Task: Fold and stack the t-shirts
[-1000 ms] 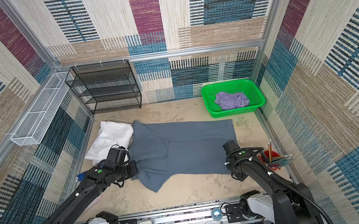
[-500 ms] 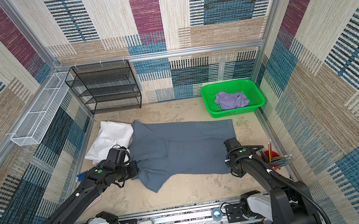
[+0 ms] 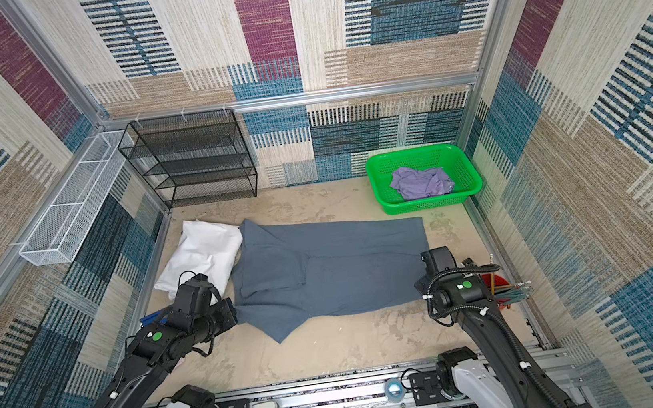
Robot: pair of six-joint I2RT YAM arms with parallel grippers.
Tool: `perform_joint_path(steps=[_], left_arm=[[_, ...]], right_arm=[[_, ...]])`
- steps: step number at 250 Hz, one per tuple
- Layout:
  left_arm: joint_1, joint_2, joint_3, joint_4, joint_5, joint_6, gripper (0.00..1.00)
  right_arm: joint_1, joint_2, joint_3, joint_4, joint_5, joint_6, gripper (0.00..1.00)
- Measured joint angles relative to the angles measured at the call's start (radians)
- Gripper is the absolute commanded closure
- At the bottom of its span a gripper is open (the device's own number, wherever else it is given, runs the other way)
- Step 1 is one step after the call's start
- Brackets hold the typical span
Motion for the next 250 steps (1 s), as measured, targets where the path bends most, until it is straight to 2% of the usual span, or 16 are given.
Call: perform_joint_path(steps=[44,130,250], left_arm=[[0.002,0.001,0.051,-0.035,-0.044,-0.003,1.00],[0.087,0.174,0.197,0.023,-0.072,0.051,1.00],[0.198,0.480,0.416,0.150,-0.036,0.119,1.00]], right_arm=[[-0.035,0.019,0.002,0.010,-0.009,-0.060,1.00],[-0.115,0.121,-0.033,0.145,-0.066,-0.177,1.00],[-0.216,0.453,0.131,0.431,-0.157,-0.341,1.00]])
